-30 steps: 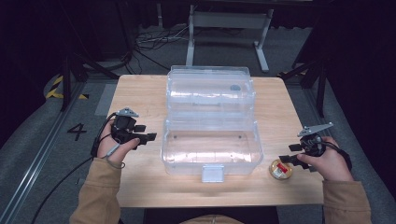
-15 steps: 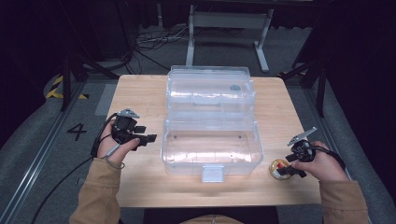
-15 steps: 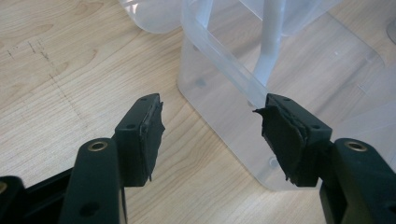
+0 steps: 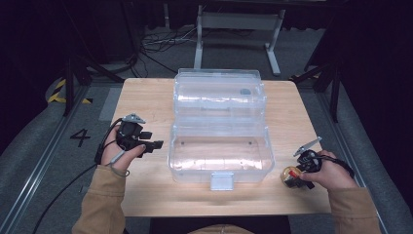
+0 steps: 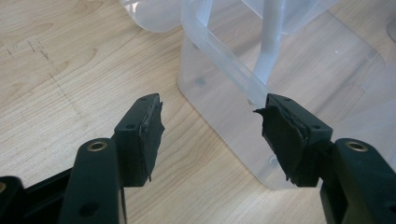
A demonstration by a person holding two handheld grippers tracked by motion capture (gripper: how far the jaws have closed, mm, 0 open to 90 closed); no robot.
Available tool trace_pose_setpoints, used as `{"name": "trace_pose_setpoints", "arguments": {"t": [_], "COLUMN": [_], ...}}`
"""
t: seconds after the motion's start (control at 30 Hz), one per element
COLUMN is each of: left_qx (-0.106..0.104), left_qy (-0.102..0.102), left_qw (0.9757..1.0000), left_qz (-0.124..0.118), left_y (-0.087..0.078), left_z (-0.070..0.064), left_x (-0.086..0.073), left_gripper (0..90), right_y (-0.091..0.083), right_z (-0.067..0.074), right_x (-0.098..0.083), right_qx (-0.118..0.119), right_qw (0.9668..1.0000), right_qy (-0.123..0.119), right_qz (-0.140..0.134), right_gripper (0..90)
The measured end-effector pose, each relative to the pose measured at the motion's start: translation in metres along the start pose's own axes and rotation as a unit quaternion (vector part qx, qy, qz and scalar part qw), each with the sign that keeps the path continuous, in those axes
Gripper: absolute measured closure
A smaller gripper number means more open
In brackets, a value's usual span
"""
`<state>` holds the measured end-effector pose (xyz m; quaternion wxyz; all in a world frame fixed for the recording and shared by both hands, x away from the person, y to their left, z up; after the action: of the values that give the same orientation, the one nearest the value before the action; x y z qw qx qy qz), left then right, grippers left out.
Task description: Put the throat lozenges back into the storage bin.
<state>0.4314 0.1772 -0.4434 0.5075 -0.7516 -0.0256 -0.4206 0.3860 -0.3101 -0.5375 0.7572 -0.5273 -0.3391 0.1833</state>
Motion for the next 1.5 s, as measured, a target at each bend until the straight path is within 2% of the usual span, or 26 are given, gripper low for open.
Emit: {"name": "trace_pose_setpoints", "arguments": {"t": [0.17, 0.4, 0.57, 0.9, 1.03, 1.5], "left_qx": [0.0, 0.001, 0.001, 0.002, 0.003, 0.003], "left_qy": [0.0, 0.001, -0.001, 0.001, 0.003, 0.0], "left_qw": [1.0, 1.0, 1.0, 1.0, 1.0, 1.0], "left_qz": [0.0, 0.002, 0.001, 0.002, 0.002, 0.002], "left_y": [0.0, 0.001, 0.001, 0.001, 0.001, 0.0], "left_z": [0.0, 0.0, 0.0, 0.001, 0.001, 0.002], "left_x": [0.0, -0.001, -0.001, -0.001, -0.001, -0.002], "left_gripper": [38.4, 38.2, 38.2, 38.1, 38.1, 38.1], "right_y": [0.005, 0.006, 0.006, 0.005, 0.004, -0.013], "right_z": [0.001, 0.001, 0.001, 0.001, 0.002, 0.001], "right_x": [-0.002, -0.002, -0.001, 0.0, 0.001, 0.01], "right_qx": [-0.003, -0.012, -0.016, -0.01, -0.008, -0.012], "right_qw": [0.9997, 0.9988, 0.9985, 0.9989, 0.999, 0.9993], "right_qy": [-0.02, -0.04, -0.044, -0.038, -0.037, -0.032], "right_qz": [0.017, 0.026, 0.029, 0.027, 0.023, -0.018], "right_gripper": [16.2, 18.6, 19.6, 20.2, 20.2, 20.3]}}
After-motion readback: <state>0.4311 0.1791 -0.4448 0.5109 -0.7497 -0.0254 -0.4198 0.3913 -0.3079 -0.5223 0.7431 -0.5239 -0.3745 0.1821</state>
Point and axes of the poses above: each handheld gripper's, and its own axes: y roughly forward along the jaws, x roughly out of its top, z roughly to its left, the point moved 8 cm from there along y, roughly forward along the jaws, and after that the axes turned 4 degrees about x, right-handed, at the moved point
